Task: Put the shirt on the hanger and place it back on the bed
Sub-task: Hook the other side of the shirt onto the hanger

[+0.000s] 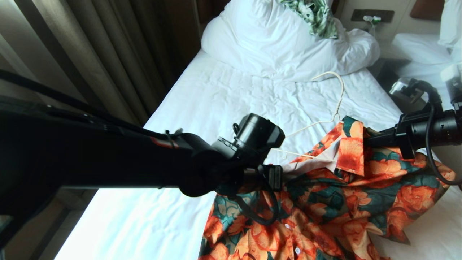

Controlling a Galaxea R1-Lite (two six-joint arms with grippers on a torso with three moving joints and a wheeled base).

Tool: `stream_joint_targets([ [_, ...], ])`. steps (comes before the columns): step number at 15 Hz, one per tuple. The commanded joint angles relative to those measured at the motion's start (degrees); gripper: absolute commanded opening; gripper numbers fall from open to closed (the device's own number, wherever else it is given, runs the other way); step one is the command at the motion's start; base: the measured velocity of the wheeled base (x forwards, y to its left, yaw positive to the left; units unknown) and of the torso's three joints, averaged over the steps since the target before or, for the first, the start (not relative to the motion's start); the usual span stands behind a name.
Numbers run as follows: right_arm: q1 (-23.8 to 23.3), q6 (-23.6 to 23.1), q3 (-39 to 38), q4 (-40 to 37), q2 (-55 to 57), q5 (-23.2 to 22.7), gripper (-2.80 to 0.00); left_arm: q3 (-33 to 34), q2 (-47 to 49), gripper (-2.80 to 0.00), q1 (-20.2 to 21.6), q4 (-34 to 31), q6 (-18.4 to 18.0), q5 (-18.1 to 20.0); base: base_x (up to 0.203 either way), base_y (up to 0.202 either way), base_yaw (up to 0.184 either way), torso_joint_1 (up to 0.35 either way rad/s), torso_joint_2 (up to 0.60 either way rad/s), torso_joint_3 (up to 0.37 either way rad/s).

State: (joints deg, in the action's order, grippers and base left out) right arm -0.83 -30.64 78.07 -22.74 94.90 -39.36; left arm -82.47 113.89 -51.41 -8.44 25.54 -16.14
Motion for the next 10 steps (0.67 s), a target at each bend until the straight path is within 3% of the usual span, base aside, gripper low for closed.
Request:
stream_joint_targets([
  [1, 0.13, -0.05, 0.49, -0.12, -0.07, -0.28, -2.80, -1.04, -5.48, -2.80, 1.17, 0.16, 0.10, -0.19, 0.000, 0.000, 0.000, 0.000, 0.00, 0.000],
  [4, 0.04, 0.75, 0.76, -0.12, -0.25, -0.27, -2.80, -0.31, -12.20, -2.80, 0.00, 0.30, 0.18, -0.29, 0.000, 0.000, 0.000, 0.000, 0.00, 0.000],
  [6, 0.04, 0.75, 0.51, -0.20, -0.08, -0.18, -2.80, 7.65, -13.65, -2.80, -5.83, 0.91, 0.78, -0.05, 0.000, 0.000, 0.000, 0.000, 0.00, 0.000],
  [8, 0.04, 0.75, 0.33, -0.20, 0.19, 0.16, -2.80, 14.70, -10.27, -2.80, -12.01, 3.93, 2.77, 0.04, 0.000, 0.000, 0.000, 0.000, 0.00, 0.000],
  [10, 0.04, 0.67, 0.33, -0.20, 0.37, 0.52, -2.80, 17.15, -2.44, -2.80, -15.15, 7.95, 4.37, 0.07, 0.000, 0.000, 0.000, 0.000, 0.00, 0.000],
])
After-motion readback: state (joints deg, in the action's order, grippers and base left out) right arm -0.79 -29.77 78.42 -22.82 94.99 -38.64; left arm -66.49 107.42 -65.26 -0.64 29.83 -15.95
